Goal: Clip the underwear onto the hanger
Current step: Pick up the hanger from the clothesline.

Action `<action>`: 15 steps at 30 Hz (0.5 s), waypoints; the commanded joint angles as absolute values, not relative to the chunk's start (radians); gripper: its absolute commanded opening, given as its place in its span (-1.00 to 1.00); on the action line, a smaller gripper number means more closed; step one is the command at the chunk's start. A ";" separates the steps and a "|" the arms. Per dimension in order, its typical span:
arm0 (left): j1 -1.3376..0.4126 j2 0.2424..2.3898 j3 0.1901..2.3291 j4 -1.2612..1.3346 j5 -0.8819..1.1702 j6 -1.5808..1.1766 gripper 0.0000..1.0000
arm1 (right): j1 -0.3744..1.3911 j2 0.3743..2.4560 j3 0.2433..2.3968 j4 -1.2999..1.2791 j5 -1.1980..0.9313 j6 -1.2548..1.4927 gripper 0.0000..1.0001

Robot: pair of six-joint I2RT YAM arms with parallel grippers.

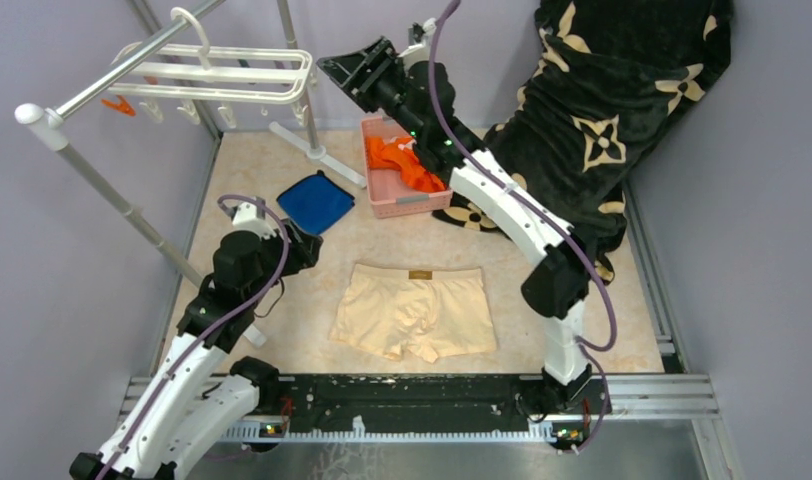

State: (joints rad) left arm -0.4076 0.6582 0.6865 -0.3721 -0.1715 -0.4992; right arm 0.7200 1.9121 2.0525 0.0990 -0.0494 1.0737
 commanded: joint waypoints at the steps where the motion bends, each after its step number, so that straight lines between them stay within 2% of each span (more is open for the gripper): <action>1: -0.401 0.637 0.692 -0.394 -0.165 -0.491 0.44 | 0.755 2.020 2.241 0.073 -0.066 1.155 0.11; 6: -0.401 0.630 0.689 -0.402 -0.166 -0.489 0.44 | 0.770 2.127 2.383 0.029 -0.083 1.201 0.12; 15: -0.402 0.626 0.676 -0.399 -0.161 -0.492 0.44 | 0.772 2.186 2.411 0.071 -0.116 1.272 0.10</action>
State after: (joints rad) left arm -0.4076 0.6376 0.6857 -0.4011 -0.1711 -0.4992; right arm 0.7650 2.1719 2.3402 0.0135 -0.0868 1.2316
